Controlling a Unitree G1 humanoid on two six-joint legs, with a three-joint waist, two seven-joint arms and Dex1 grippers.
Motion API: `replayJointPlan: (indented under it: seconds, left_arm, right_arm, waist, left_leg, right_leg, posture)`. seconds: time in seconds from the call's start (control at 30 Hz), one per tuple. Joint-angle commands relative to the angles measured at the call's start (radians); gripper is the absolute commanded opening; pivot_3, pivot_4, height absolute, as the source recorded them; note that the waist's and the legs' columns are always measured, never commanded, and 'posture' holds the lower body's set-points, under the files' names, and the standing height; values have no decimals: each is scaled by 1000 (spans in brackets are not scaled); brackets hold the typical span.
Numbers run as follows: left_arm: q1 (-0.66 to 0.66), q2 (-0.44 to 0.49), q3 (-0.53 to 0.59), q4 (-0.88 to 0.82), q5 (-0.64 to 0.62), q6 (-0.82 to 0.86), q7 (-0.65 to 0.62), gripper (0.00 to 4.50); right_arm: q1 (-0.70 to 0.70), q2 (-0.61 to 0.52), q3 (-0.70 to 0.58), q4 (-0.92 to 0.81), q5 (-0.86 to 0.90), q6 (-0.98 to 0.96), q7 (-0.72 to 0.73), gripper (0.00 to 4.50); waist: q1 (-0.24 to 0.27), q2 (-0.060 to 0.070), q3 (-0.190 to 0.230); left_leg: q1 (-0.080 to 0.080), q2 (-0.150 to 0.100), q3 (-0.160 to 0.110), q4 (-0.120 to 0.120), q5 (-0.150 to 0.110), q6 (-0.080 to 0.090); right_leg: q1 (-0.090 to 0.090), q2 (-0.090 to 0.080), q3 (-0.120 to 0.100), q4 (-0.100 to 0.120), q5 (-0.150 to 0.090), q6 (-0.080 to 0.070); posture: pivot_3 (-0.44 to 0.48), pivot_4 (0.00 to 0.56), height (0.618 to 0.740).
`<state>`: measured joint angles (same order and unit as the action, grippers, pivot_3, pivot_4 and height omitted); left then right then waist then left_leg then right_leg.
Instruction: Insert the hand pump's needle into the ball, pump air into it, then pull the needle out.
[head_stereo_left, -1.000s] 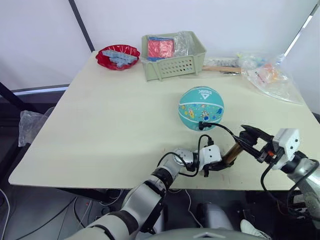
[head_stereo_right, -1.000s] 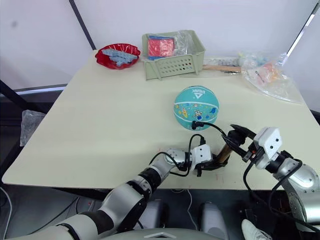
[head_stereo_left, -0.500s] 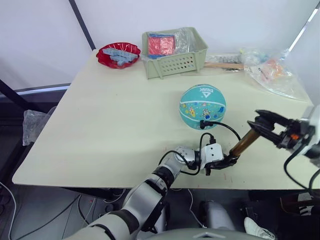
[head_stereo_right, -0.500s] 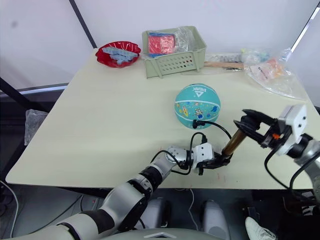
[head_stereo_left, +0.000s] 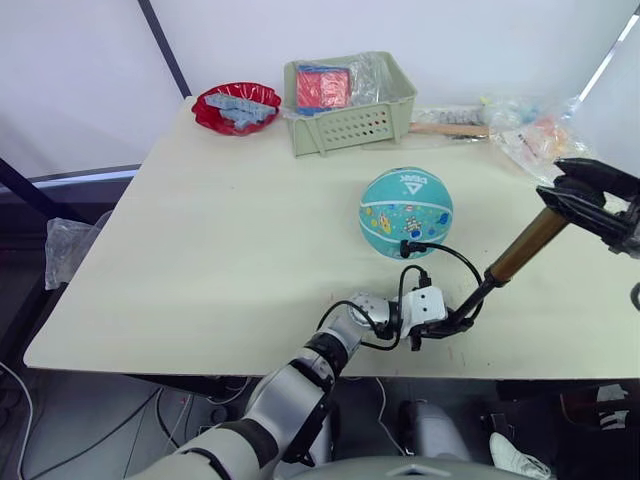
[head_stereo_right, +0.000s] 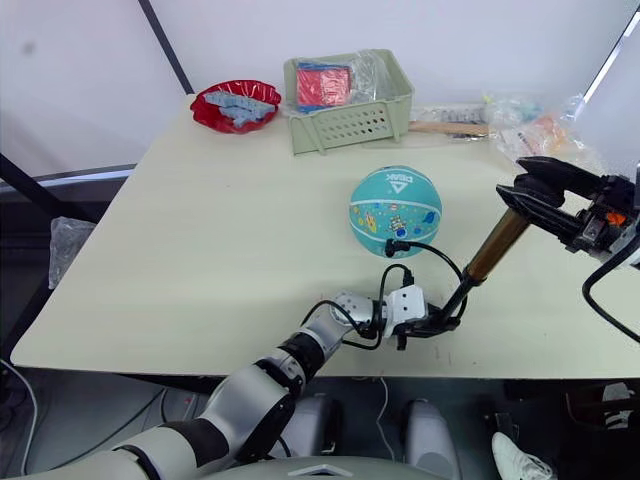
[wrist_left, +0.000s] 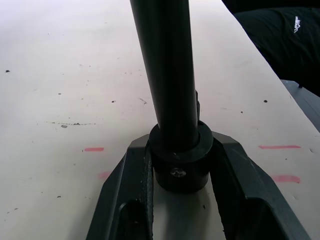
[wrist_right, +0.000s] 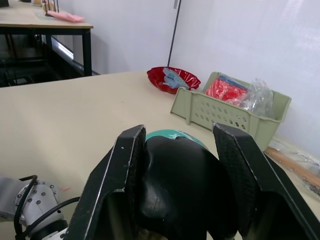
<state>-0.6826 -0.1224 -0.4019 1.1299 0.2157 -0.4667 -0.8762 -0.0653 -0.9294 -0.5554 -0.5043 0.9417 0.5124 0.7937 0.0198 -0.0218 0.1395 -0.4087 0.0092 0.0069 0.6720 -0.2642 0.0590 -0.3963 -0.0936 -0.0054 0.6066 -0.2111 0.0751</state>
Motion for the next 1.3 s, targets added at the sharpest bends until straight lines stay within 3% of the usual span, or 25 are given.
replayJointPlan:
  seconds: [0.03, 0.3, 0.57, 0.77, 0.93, 1.3]
  left_arm:
    - [35, 27, -46, 63, 63, 32, -16, 1085]
    - [42, 28, -41, 58, 64, 30, -10, 1085]
    - [36, 27, -31, 54, 58, 36, -1, 1085]
    - [39, 28, -31, 56, 59, 37, -3, 1085]
    - [38, 27, -31, 57, 59, 38, -4, 1085]
    - [33, 26, -36, 63, 57, 38, -1, 1085]
  right_arm:
    - [73, 56, 79, -30, -105, -23, -34, 1629]
    - [230, 242, 312, 111, -397, -240, -41, 1629]
    - [302, 335, 434, 187, -554, -392, -71, 1629]
    - [242, 287, 337, 121, -486, -338, -84, 1629]
    - [137, 193, 183, 47, -293, -239, -65, 1629]
    - [-53, 26, -53, 55, -43, -94, -27, 1629]
  waist:
    - [0, -1, -1]
    - [-3, -14, -11]
    - [-4, -13, -13]
    - [-4, -9, -12]
    - [-3, -2, -6]
    - [-3, 3, 6]
  left_leg:
    - [0, 0, -1, 0, 0, 0]
    - [2, 1, -2, 0, 0, 0]
    - [10, 2, -4, -2, 0, 0]
    - [10, 2, -5, -1, 0, 0]
    - [8, 1, -5, -1, 0, 0]
    - [5, -1, -4, -1, 0, 0]
  right_leg:
    - [0, 0, -1, 0, 0, 0]
    - [1, 1, -1, 0, 0, 0]
    - [8, 2, -3, 0, -1, -1]
    - [9, 2, -4, 0, -1, -1]
    - [8, 0, -4, 0, -1, -1]
    - [6, -1, -3, 0, -1, -1]
  posture:
    - [0, 150, 740]
    - [0, 150, 740]
    - [0, 150, 740]
    - [0, 150, 740]
    - [0, 150, 740]
    - [0, 150, 740]
